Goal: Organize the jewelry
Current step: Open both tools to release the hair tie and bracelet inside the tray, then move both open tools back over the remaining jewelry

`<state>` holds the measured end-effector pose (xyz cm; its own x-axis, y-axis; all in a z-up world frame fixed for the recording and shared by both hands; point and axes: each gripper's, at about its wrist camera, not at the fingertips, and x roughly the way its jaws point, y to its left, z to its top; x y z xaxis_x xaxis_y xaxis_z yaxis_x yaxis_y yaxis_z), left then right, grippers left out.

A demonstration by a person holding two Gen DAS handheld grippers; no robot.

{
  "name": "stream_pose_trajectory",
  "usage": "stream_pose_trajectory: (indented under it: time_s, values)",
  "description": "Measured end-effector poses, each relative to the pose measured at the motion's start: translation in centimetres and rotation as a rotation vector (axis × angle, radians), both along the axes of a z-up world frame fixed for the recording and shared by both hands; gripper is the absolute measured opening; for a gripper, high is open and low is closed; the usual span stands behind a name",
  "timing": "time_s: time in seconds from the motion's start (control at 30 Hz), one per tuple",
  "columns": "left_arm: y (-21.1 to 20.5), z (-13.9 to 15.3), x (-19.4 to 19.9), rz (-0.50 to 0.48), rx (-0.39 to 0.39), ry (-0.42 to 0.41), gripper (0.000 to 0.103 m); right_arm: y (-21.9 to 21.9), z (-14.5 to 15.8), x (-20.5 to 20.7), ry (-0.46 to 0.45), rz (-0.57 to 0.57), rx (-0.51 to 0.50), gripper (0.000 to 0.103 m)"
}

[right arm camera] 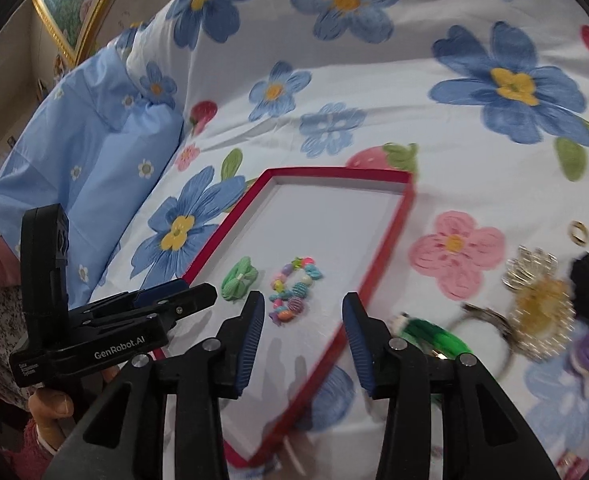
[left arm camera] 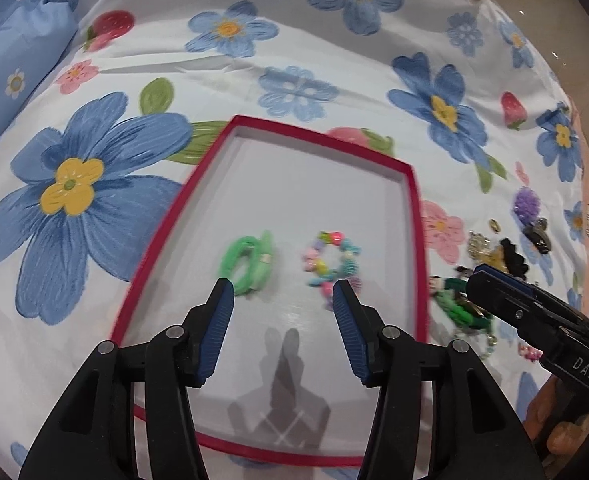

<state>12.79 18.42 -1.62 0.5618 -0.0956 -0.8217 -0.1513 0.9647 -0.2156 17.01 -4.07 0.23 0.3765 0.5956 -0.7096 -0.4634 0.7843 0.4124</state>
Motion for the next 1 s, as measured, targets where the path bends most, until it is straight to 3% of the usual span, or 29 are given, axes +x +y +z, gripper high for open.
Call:
stream_pose_trajectory:
  time_s: [0.53,1.0]
  values:
    - [-8.1,0.9,-0.7,-0.173,-0.007,0.0,0.055,-11.2,0.7,-3.3,-0.039,-0.21,-0.068,0.044]
    - [-13.7,0.7,0.5,-0.284,-0.008,0.013,0.059,-17.8,0.1,-2.5,-0.03,-0.323,-0.081,0.045]
